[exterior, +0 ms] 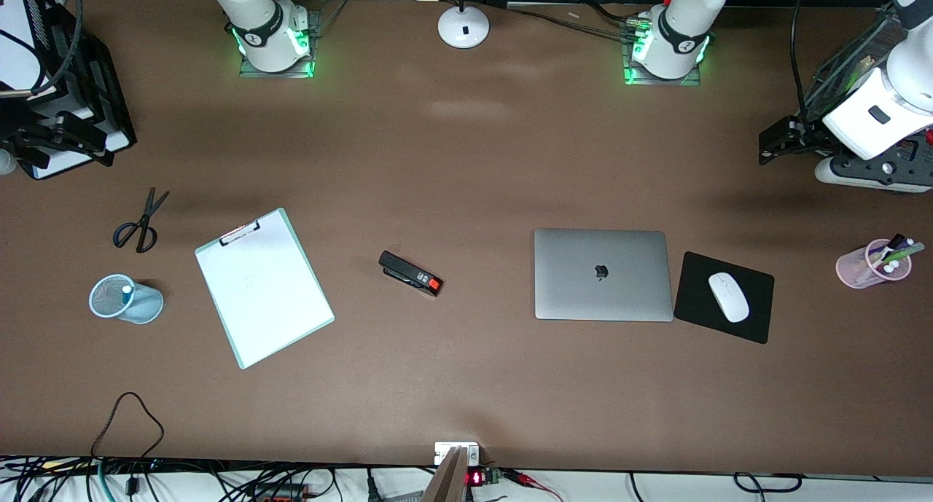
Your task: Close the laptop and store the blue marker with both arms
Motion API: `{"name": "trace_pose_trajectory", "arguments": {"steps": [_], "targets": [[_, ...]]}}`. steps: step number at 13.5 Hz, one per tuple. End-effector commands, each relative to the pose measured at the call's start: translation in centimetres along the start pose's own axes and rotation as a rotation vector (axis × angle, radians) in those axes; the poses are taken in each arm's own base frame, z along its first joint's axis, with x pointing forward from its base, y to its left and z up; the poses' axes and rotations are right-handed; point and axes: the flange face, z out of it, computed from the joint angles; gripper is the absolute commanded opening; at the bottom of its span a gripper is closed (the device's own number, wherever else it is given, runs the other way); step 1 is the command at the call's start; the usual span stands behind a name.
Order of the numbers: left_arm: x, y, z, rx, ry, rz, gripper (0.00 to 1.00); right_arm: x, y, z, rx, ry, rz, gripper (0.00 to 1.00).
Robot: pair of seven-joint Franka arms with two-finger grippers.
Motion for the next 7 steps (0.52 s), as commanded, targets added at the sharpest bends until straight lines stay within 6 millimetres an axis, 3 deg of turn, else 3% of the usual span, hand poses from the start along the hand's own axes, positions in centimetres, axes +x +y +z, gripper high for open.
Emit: {"name": "trace_pose_trajectory", "arguments": {"steps": [1, 7], "targets": [[0.06, 0.00, -0.68, -0.008, -0.006, -0.003, 1.00, -0.26, 0.12, -0.18, -0.004, -0.002, 0.052, 1.00], [-0.09, 0.02, -0.68, -0.009, -0.014, 0.000, 1.00, -0.26, 0.01, -0.11, -0.002, -0.004, 0.050, 1.00]]}}
